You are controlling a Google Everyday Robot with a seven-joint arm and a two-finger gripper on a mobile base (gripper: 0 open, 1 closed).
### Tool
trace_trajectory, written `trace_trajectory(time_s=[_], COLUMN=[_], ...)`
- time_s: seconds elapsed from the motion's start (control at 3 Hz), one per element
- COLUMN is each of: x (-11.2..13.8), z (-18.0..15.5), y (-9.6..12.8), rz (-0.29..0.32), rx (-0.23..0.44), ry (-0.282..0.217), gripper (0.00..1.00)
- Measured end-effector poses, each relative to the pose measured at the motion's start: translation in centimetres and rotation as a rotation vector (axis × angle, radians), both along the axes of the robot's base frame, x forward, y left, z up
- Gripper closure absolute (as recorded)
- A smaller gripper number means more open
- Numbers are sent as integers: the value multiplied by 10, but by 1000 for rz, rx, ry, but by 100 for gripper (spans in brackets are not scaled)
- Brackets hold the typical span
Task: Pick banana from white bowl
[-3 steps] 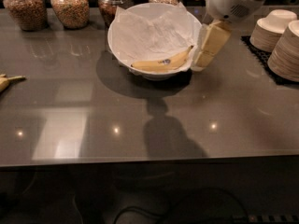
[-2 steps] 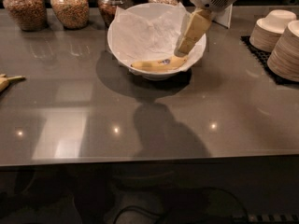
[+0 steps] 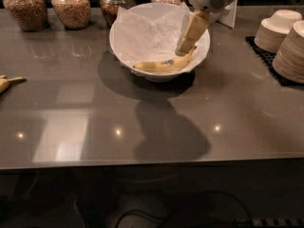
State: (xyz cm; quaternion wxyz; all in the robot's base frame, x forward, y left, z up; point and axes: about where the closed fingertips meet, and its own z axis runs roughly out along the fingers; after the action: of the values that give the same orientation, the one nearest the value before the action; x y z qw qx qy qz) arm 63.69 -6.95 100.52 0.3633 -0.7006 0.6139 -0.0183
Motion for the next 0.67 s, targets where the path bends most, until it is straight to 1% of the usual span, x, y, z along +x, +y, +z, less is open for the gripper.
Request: trace_trajectory(time_s=[0.33, 0.67], x=[30, 50], z=[-18, -36], y=[3, 6], rz=[32, 53], rx=[-17, -31], ry=[-17, -7], gripper=[9, 28])
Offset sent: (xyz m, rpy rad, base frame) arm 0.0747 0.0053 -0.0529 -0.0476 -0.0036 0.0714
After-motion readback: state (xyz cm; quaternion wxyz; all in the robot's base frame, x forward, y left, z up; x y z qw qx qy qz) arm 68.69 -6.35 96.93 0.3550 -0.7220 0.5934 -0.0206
